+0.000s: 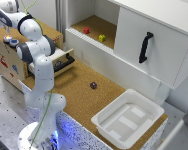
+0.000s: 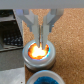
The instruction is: Turn off the red light lamp
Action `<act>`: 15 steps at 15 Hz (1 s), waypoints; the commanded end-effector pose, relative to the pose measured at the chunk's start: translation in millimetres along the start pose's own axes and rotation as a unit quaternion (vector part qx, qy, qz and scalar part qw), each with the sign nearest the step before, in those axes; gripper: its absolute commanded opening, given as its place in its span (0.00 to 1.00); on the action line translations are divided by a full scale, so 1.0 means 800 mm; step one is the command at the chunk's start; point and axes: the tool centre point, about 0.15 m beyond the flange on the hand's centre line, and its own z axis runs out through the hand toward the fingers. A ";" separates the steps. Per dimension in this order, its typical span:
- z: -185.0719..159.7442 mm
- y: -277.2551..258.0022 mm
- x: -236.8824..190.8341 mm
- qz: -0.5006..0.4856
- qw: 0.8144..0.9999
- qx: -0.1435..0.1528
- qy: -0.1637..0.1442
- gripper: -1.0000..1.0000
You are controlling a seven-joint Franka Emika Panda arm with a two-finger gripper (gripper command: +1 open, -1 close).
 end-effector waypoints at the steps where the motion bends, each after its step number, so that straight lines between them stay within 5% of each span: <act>1: 0.013 0.025 0.047 -0.026 0.993 0.054 -0.097 0.00; 8: 0.039 0.027 0.054 -0.057 0.986 0.096 -0.127 0.00; 11: 0.012 0.032 0.047 -0.031 0.993 0.065 -0.099 0.00; 12: -0.023 0.030 0.037 -0.014 0.996 0.024 -0.084 0.00; 13: -0.053 0.027 0.030 -0.003 0.997 -0.010 -0.071 1.00; 15: -0.083 0.031 0.015 0.015 0.997 -0.040 -0.064 1.00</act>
